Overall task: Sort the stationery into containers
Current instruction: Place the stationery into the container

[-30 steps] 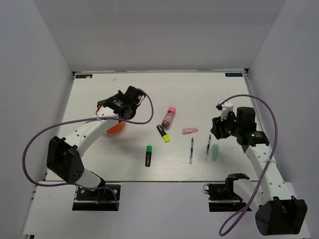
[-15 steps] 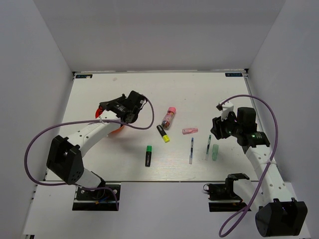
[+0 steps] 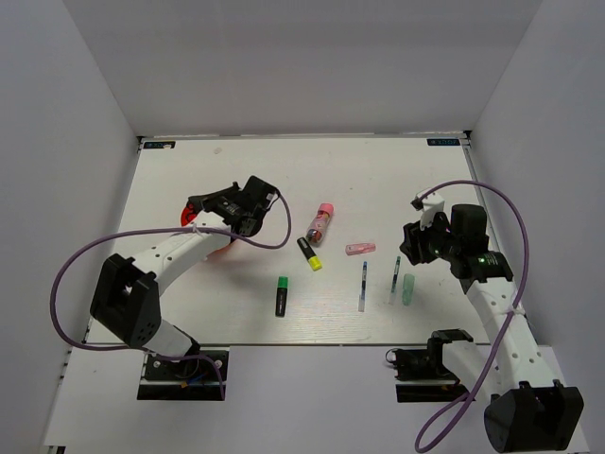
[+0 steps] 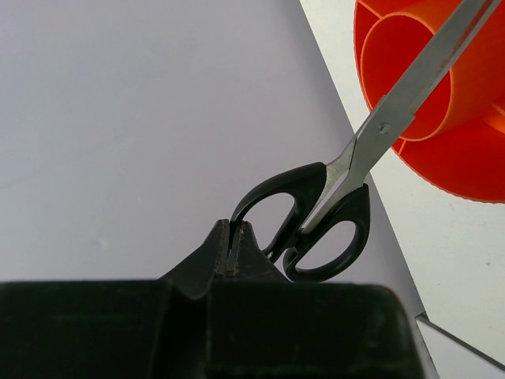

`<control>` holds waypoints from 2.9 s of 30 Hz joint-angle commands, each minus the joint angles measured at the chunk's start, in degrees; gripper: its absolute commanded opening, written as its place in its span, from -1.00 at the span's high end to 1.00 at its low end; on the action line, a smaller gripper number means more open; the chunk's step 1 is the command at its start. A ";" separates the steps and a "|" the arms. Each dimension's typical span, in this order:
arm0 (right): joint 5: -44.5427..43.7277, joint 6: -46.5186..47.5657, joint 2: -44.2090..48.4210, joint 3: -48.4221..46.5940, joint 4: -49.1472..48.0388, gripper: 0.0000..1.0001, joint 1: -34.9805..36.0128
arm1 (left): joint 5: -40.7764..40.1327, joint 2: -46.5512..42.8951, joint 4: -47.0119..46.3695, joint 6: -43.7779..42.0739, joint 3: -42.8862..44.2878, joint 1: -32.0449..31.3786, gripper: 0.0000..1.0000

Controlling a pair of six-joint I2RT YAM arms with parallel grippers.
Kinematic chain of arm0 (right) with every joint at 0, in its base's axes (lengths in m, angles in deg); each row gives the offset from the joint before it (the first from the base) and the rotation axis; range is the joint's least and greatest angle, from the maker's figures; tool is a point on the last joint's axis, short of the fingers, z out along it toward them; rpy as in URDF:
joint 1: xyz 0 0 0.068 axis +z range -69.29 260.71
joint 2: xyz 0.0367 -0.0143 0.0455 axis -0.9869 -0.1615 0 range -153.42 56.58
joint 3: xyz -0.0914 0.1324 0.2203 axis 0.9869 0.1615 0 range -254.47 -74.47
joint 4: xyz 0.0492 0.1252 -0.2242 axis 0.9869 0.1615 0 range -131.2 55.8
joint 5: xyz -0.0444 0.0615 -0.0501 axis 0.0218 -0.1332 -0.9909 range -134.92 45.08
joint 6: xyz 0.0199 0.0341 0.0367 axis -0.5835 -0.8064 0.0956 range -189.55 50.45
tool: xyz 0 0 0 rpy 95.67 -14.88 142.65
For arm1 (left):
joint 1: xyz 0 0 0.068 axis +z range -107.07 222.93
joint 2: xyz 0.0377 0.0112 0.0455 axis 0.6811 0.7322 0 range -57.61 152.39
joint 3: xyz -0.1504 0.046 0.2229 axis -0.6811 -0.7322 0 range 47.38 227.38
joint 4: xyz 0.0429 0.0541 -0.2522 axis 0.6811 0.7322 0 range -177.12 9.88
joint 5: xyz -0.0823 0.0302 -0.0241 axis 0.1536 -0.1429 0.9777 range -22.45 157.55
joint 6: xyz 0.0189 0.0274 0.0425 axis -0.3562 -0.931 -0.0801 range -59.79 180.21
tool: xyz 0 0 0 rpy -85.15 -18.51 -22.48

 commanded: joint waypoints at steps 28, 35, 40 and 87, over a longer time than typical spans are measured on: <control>1.14 -0.31 2.56 -0.47 -0.04 -0.11 -0.09 | -7.67 7.83 -16.66 -14.95 -3.90 -2.02 1.00; 1.05 -0.23 2.83 -0.56 -0.04 -0.11 0.08 | -8.73 9.67 -25.90 -23.21 -5.13 -3.07 1.00; 1.32 -0.31 2.92 -0.47 -0.03 -0.11 0.08 | -9.52 11.51 -31.43 -27.09 -6.80 -3.60 1.00; 1.40 -1.10 3.88 -0.12 -0.30 -0.13 -0.27 | -13.83 18.46 -86.02 -63.40 -12.26 -7.47 -0.86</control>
